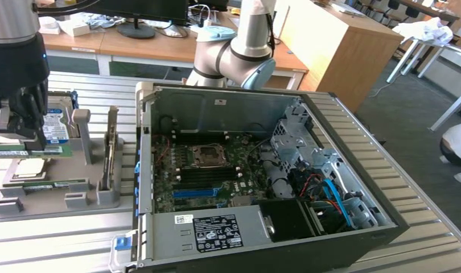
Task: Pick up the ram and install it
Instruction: 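Pick up the ram and move it above insertion slot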
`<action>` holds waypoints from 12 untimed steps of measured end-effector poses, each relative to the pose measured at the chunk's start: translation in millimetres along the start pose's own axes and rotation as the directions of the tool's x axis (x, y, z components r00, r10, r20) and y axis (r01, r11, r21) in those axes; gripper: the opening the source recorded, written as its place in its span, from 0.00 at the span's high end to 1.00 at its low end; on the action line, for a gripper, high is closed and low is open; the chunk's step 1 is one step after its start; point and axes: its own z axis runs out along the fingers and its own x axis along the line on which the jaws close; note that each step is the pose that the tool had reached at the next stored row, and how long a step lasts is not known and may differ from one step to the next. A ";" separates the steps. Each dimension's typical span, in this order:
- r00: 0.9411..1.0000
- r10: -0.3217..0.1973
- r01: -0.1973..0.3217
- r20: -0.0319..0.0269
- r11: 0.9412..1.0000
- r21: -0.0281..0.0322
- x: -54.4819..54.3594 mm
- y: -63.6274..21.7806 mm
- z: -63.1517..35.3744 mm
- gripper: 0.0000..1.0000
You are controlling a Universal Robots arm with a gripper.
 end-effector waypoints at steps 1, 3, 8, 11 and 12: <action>1.000 0.000 0.000 0.000 1.000 0.000 0.0 0.0 -0.1 0.88; 1.000 0.000 0.000 0.000 1.000 0.000 0.0 0.0 -0.4 0.88; 1.000 0.000 0.000 0.000 1.000 0.000 0.0 0.1 -2.0 0.88; 1.000 0.000 0.000 0.000 1.000 0.000 0.0 0.1 -3.2 0.88; 1.000 0.000 0.000 0.000 1.000 0.000 0.0 0.1 -3.6 0.88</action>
